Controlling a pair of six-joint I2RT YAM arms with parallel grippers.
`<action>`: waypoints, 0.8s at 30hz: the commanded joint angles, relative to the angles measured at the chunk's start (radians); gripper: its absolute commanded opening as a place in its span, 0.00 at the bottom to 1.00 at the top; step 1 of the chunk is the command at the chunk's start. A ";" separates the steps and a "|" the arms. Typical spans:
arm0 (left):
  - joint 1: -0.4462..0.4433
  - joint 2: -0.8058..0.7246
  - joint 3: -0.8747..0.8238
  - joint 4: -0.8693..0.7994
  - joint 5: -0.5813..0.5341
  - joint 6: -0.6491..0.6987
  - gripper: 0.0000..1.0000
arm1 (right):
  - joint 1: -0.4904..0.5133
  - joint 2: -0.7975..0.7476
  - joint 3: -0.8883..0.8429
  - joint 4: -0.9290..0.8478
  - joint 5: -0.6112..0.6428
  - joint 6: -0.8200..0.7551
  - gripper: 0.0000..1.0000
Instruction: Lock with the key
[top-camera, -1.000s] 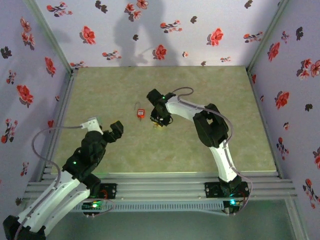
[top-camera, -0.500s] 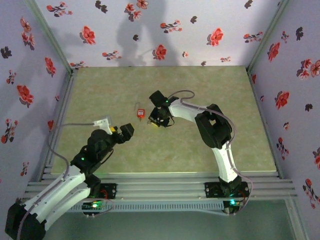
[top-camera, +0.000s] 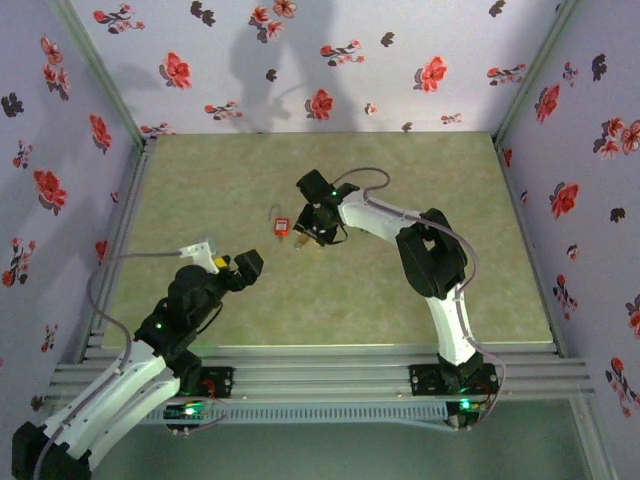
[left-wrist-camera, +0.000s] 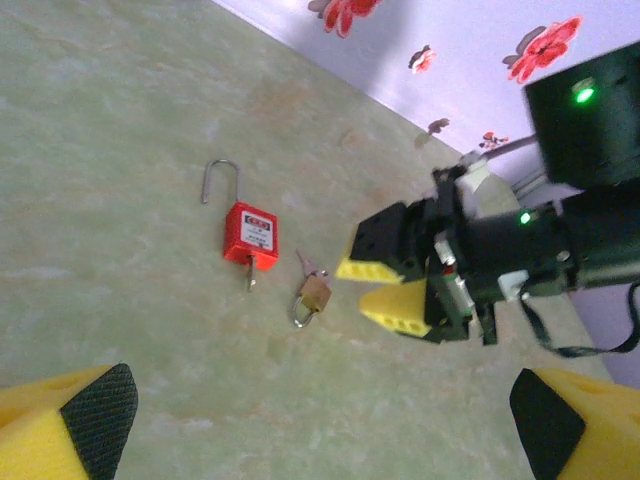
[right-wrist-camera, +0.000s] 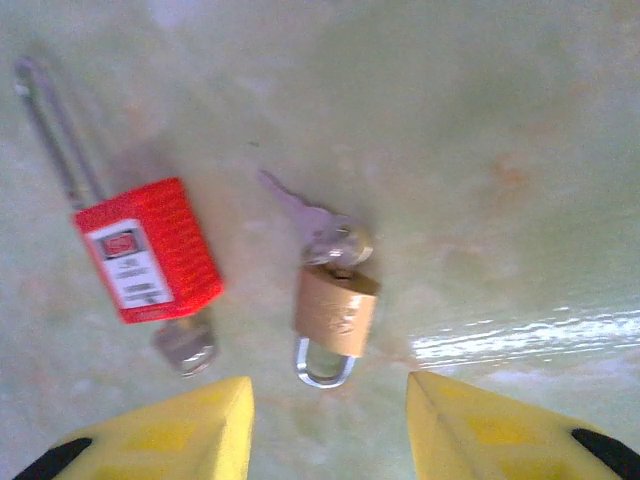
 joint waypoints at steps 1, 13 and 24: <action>0.003 -0.023 0.026 -0.042 -0.036 0.029 1.00 | 0.009 0.052 0.073 -0.100 0.043 -0.028 0.44; 0.003 -0.048 0.037 -0.077 -0.054 0.048 1.00 | 0.030 0.221 0.309 -0.286 0.075 -0.089 0.43; 0.004 -0.049 0.047 -0.096 -0.056 0.056 1.00 | 0.038 0.331 0.424 -0.395 0.099 -0.122 0.34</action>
